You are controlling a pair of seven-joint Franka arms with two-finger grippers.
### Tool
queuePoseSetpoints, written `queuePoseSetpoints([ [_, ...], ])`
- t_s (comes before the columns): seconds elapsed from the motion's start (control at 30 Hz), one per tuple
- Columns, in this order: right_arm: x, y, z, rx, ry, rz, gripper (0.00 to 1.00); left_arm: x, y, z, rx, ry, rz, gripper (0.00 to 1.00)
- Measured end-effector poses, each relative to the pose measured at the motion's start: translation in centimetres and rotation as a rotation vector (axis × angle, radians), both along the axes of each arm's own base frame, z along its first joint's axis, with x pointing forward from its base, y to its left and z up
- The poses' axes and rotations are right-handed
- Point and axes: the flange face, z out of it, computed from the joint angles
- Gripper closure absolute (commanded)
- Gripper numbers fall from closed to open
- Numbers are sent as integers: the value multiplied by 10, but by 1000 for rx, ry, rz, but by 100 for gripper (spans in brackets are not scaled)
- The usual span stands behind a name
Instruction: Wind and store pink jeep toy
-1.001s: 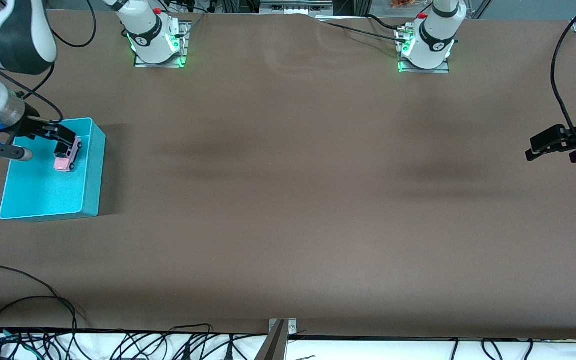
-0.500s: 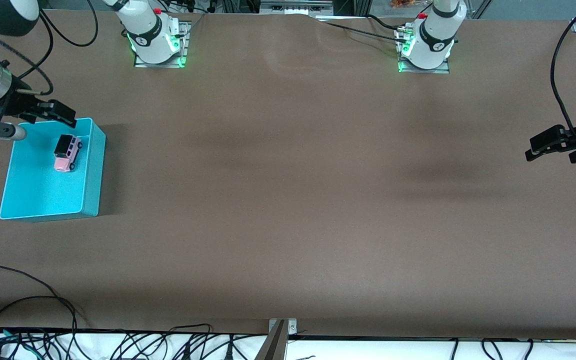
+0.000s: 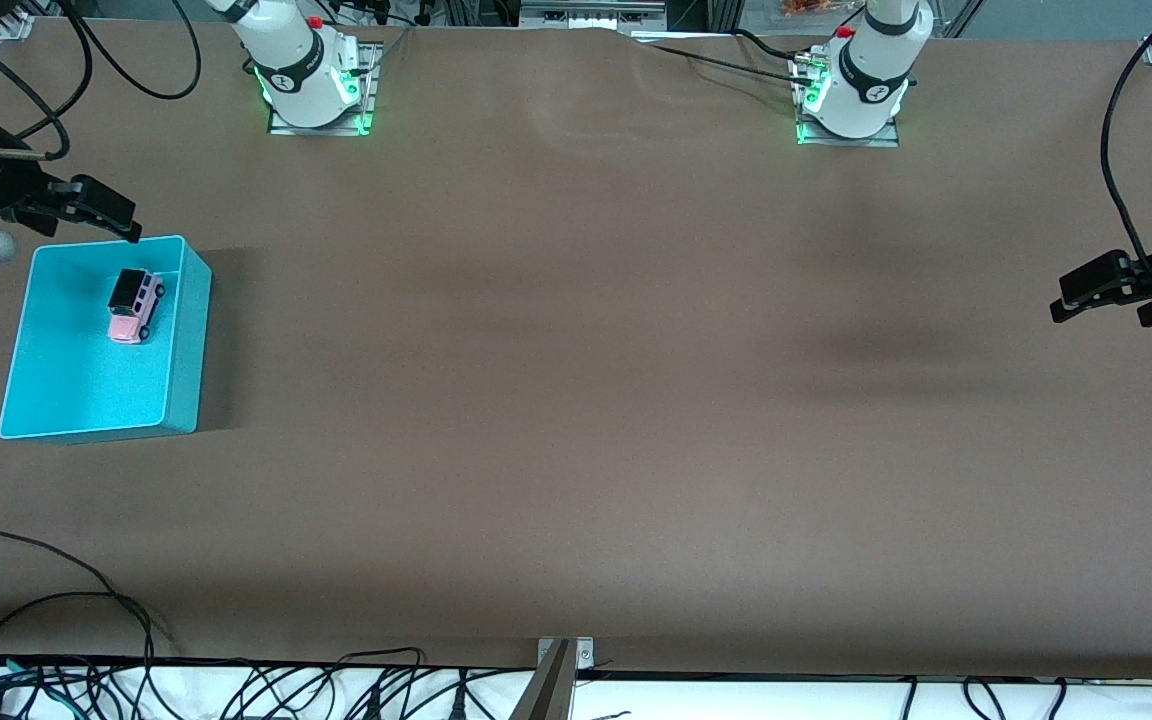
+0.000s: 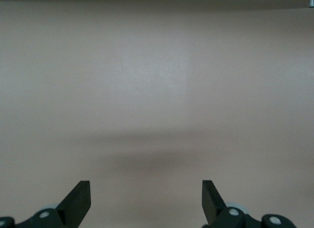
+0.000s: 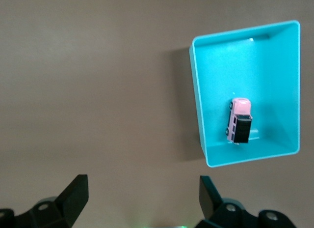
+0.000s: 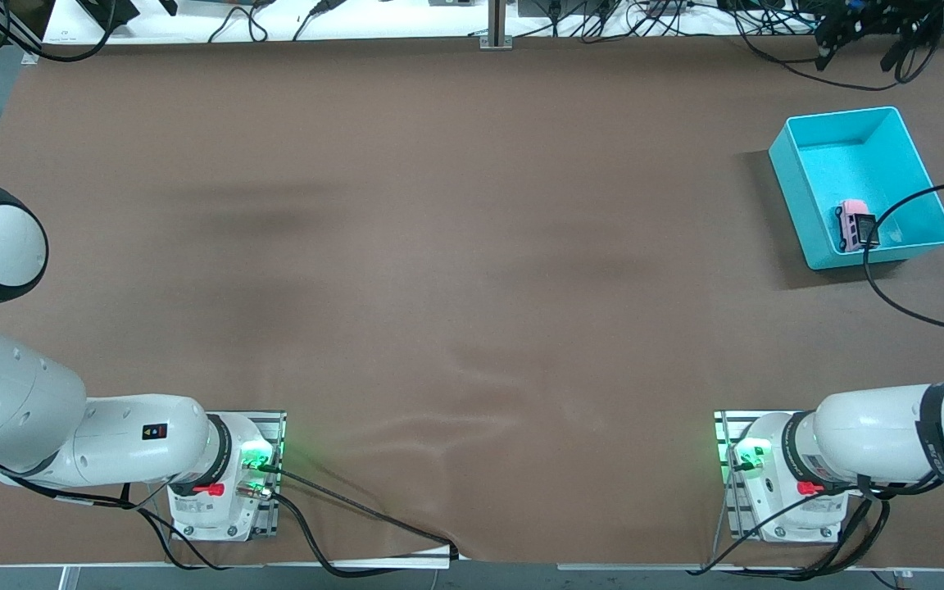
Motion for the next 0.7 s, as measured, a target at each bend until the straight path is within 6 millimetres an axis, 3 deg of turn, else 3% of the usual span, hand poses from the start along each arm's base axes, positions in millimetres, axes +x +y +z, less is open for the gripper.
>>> queuePoseSetpoints([
  [0.2, -4, -6, 10, 10, 22, -12, 0, 0, 0, 0, 0, 0, 0, 0],
  [0.47, -7, 7, 36, 114, 7, -50, 0, 0, 0, 0, 0, 0, 0, 0],
  [0.7, 1, 12, 33, 127, -31, -92, 0, 0, 0, 0, 0, 0, 0, 0],
])
